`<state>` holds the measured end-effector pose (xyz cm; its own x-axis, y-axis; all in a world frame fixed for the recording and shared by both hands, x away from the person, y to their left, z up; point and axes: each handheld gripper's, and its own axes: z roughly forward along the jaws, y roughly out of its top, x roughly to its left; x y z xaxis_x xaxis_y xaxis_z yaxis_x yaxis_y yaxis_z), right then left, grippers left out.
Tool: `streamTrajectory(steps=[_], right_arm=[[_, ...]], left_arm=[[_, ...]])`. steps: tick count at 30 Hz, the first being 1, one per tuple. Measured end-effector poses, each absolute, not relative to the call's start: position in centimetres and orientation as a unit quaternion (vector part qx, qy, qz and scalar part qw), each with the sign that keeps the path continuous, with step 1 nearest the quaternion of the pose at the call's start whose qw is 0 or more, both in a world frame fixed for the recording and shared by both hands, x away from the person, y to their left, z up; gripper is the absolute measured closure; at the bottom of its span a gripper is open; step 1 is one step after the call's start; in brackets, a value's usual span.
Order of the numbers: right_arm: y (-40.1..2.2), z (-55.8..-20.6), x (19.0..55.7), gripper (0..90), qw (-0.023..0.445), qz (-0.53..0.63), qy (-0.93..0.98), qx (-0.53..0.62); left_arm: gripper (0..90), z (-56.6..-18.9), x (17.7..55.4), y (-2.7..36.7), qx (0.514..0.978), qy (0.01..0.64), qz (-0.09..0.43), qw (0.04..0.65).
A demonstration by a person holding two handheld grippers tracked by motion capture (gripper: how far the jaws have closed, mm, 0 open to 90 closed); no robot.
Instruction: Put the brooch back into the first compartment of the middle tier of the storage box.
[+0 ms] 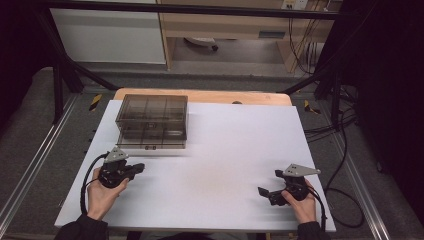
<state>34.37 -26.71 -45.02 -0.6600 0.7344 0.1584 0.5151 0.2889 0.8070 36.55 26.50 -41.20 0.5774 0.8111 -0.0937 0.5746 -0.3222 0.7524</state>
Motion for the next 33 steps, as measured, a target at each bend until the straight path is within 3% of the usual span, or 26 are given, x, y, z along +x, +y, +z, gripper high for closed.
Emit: streamTrajectory(steps=[33], right_arm=[[-26.7, -45.0, 34.4, 0.6, 0.123, 0.446, 0.794, 0.394]], left_arm=[[88.2, -40.0, 36.8, 27.8, 0.788, 0.445, 0.162, 0.393]])
